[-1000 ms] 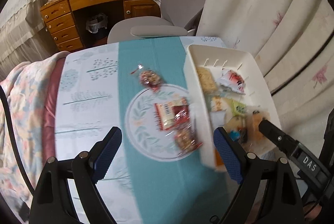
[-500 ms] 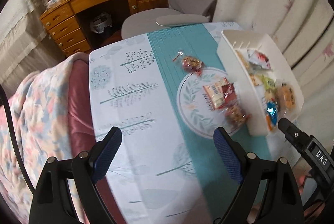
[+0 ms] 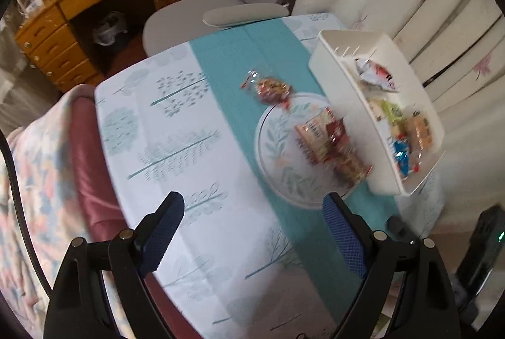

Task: Organize snacks
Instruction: 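Withdraw both tools from the tray toward the snacks on the plate, then grasp the small brown nut bag with the left gripper while the right grasps the mixed-nut bag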

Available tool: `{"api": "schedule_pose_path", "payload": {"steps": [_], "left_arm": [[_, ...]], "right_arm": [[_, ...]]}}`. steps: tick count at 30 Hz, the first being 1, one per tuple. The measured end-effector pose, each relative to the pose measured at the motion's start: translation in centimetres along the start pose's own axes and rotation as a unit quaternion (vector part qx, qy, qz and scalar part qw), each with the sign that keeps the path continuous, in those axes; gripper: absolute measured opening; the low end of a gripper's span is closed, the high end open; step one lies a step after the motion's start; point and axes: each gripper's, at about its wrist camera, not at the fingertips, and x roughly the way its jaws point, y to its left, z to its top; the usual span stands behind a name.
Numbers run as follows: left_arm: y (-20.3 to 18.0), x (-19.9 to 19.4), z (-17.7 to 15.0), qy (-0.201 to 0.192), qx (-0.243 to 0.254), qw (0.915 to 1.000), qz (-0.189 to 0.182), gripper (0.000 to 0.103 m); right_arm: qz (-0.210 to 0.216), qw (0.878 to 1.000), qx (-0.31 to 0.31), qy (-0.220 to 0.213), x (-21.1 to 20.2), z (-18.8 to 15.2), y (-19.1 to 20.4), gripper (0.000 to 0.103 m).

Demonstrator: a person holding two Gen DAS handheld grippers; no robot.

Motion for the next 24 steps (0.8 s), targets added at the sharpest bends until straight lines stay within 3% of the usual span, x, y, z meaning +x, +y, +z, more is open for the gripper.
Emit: {"api": "schedule_pose_path", "payload": {"steps": [5, 17, 24], "left_arm": [[-0.1, 2.2, 2.3, -0.013, 0.014, 0.9998, -0.005, 0.089], [-0.3, 10.0, 6.5, -0.060, 0.037, 0.9973, -0.022, 0.089], [-1.6, 14.1, 9.0, -0.092, 0.072, 0.9929, -0.024, 0.089]], "right_arm": [[-0.011, 1.000, 0.011, -0.020, 1.4, -0.6, 0.4, 0.076], [-0.106, 0.990, 0.012, -0.090, 5.6, 0.7, 1.3, 0.076], [-0.143, 0.984, 0.003, -0.104, 8.5, 0.5, 1.4, 0.076]]}}
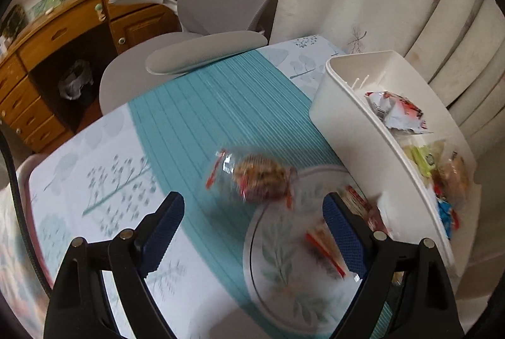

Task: Organize snacks
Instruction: 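Grasp the small brown nut bag with the left gripper while the right grasps the mixed-nut bag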

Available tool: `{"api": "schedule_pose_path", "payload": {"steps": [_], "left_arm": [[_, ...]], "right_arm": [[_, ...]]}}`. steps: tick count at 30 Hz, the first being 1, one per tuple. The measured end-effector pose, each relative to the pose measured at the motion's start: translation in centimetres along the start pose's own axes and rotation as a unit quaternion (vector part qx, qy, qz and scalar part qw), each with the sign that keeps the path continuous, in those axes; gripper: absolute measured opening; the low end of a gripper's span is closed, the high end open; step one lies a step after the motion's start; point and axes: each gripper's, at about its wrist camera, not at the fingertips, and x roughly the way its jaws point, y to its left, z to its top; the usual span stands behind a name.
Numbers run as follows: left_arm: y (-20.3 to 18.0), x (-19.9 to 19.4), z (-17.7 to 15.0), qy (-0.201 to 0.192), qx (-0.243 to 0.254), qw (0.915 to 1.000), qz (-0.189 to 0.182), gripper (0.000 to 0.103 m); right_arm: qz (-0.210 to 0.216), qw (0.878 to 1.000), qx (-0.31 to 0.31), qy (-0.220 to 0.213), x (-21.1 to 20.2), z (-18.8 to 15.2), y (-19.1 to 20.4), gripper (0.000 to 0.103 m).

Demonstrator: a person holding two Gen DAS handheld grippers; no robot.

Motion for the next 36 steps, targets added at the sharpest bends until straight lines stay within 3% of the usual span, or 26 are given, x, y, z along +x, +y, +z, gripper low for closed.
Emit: {"api": "schedule_pose_path", "payload": {"steps": [9, 19, 27, 30, 36], "left_arm": [[-0.7, 5.0, 1.7, 0.021, 0.005, 0.9994, 0.029, 0.089], [-2.0, 8.0, 2.4, 0.042, 0.026, 0.9967, 0.063, 0.089], [-1.3, 8.6, 2.5, 0.048, -0.005, 0.9980, 0.041, 0.088], [-1.3, 8.5, 2.4, 0.046, -0.006, 0.9982, 0.037, 0.084], [-0.6, 8.0, 1.8, 0.040, -0.037, 0.9985, 0.006, 0.063]], "right_arm": [[-0.025, 0.999, -0.002, 0.020, 3.1, -0.4, -0.2, 0.076], [-0.042, 0.999, -0.030, 0.002, 3.9, 0.0, 0.5, 0.077], [-0.045, 0.998, -0.047, 0.000, 4.3, 0.4, 1.2, 0.075], [-0.043, 0.998, -0.052, -0.001, 4.4, 0.5, 1.1, 0.062], [-0.035, 0.998, -0.052, 0.003, 4.4, 0.8, 1.0, 0.056]]}}
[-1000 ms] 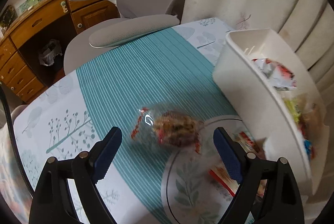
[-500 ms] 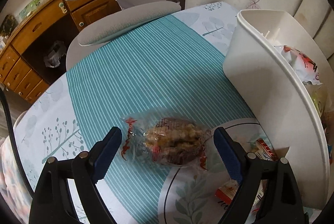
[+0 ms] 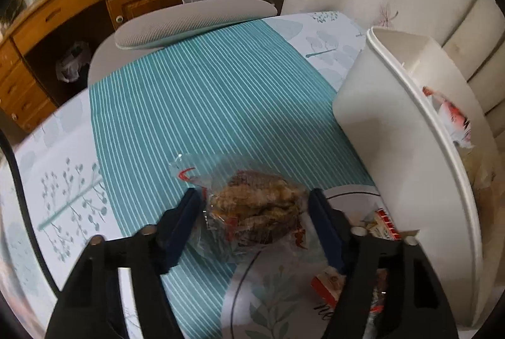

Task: Organize snacks
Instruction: 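Grasp the small brown nut bag with the left gripper while the right grasps the mixed-nut bag, then carry both nut bags over the white tray and open both grippers to drop them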

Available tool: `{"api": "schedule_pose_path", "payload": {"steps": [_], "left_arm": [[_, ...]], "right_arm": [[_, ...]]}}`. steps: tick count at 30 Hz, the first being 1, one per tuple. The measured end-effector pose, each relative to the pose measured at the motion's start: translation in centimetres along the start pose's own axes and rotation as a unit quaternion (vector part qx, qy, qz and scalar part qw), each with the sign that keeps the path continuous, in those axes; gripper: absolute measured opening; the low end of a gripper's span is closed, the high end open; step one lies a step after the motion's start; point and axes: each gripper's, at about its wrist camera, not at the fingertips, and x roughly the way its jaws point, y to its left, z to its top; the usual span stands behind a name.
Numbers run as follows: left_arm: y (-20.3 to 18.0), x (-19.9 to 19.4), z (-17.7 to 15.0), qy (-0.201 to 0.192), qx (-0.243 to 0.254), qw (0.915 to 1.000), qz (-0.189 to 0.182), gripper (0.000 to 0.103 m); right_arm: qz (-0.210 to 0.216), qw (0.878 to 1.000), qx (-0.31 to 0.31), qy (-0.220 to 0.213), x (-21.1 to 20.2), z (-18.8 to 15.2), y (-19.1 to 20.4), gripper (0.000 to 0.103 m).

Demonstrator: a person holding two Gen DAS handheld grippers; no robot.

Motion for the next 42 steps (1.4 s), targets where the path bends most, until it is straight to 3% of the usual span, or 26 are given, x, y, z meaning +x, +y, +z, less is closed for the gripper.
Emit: {"api": "schedule_pose_path", "payload": {"steps": [5, 15, 23, 29, 42], "left_arm": [[0.2, -0.5, -0.7, -0.003, -0.002, 1.0000, 0.005, 0.057], [1.5, -2.7, -3.5, 0.015, -0.023, 0.9994, 0.022, 0.057], [3.5, -6.5, -9.0, 0.041, -0.064, 0.9965, 0.034, 0.057], [4.2, -11.2, -12.9, 0.038, -0.084, 0.9952, 0.034, 0.057], [1.5, -20.3, -17.8, 0.008, -0.110, 0.9939, 0.009, 0.057]], "right_arm": [[0.012, 1.000, -0.001, 0.009, -0.3, 0.0, 0.1, 0.051], [0.032, 0.998, -0.018, 0.056, -0.7, -1.0, 0.7, 0.050], [0.046, 0.989, -0.044, 0.134, -2.7, -4.0, 0.7, 0.050], [0.051, 0.975, -0.076, 0.203, -4.6, -6.3, 0.1, 0.050], [0.068, 0.974, -0.157, 0.152, -13.0, -3.6, -1.4, 0.050]]}}
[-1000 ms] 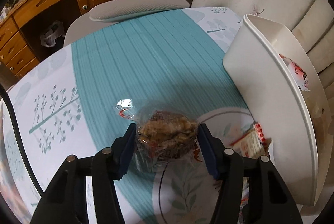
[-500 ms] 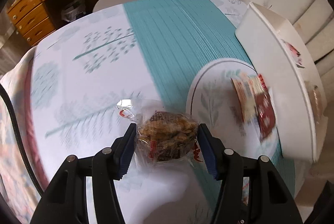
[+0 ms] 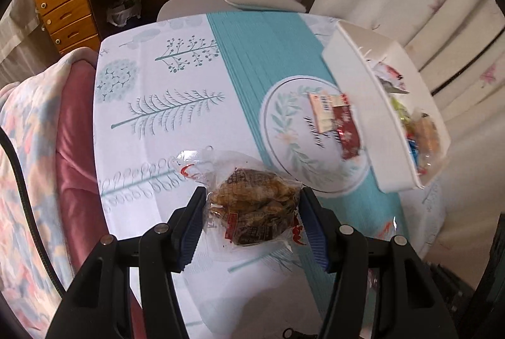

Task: Organize snacks
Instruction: 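Carry both nut bags over the white tray and open both grippers to drop them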

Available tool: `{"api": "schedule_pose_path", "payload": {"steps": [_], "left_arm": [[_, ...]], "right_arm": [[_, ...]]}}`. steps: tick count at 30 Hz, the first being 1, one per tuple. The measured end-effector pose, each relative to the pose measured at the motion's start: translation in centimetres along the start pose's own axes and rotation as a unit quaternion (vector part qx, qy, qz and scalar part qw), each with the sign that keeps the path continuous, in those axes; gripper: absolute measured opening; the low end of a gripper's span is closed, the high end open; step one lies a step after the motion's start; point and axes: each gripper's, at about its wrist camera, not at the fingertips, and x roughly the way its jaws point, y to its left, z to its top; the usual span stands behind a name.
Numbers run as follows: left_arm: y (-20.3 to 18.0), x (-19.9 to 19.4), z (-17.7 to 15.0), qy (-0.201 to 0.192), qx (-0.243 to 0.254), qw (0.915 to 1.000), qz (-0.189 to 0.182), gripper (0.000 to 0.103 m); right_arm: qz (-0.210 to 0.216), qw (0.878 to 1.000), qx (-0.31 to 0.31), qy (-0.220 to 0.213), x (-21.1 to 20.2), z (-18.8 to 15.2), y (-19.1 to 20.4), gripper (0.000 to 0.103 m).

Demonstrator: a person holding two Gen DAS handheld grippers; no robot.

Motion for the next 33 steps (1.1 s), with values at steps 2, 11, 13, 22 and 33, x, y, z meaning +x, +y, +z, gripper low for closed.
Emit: {"api": "schedule_pose_path", "payload": {"steps": [2, 11, 13, 22, 33], "left_arm": [[-0.8, -1.1, -0.5, -0.006, -0.001, 1.0000, -0.004, 0.057], [-4.8, -3.7, -2.0, -0.029, -0.023, 0.9992, -0.014, 0.057], [-5.8, -3.5, -2.2, -0.028, -0.038, 0.9987, -0.018, 0.057], [-11.2, -2.3, -2.3, -0.044, -0.080, 0.9958, -0.011, 0.058], [-19.0, -0.1, -0.1, -0.083, -0.102, 0.9911, -0.018, 0.058]], "right_arm": [[0.003, 1.000, -0.006, -0.007, -0.9, 0.6, -0.4, 0.050], [0.024, 0.998, -0.039, -0.046, -4.0, 3.2, -2.9, 0.050], [0.028, 0.997, -0.046, -0.049, -4.3, 3.9, -3.9, 0.050], [0.044, 0.996, -0.068, -0.045, -4.7, 8.1, -9.4, 0.050], [0.050, 0.988, -0.124, -0.079, -5.6, 13.8, -15.3, 0.050]]}}
